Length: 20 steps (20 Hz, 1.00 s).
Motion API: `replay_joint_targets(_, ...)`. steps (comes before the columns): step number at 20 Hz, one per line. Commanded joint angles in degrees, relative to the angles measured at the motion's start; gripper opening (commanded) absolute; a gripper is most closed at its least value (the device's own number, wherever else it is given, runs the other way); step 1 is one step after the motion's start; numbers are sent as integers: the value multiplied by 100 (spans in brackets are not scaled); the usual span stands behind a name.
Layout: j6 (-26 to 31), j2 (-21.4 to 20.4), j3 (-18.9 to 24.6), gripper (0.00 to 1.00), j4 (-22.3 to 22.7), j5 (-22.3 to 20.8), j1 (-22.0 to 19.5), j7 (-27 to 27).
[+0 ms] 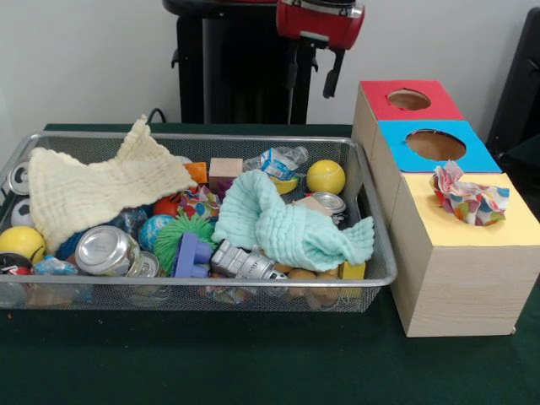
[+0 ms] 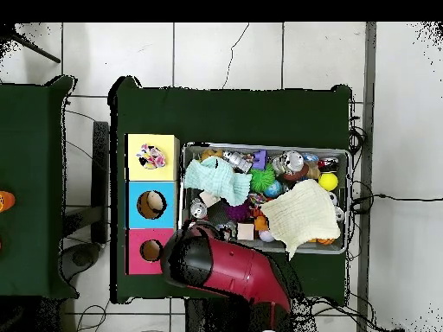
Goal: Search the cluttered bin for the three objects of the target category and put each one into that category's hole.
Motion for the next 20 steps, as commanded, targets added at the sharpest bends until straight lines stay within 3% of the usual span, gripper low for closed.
replay_joint_targets(1,-477,99,545,100,490,-548,-445,50)
replay_joint_targets(8,-393,57,765,100,399,-984,-880,-116)
replay_joint_targets(20,89,69,1306,100,-191,-1293,-1481,-325)
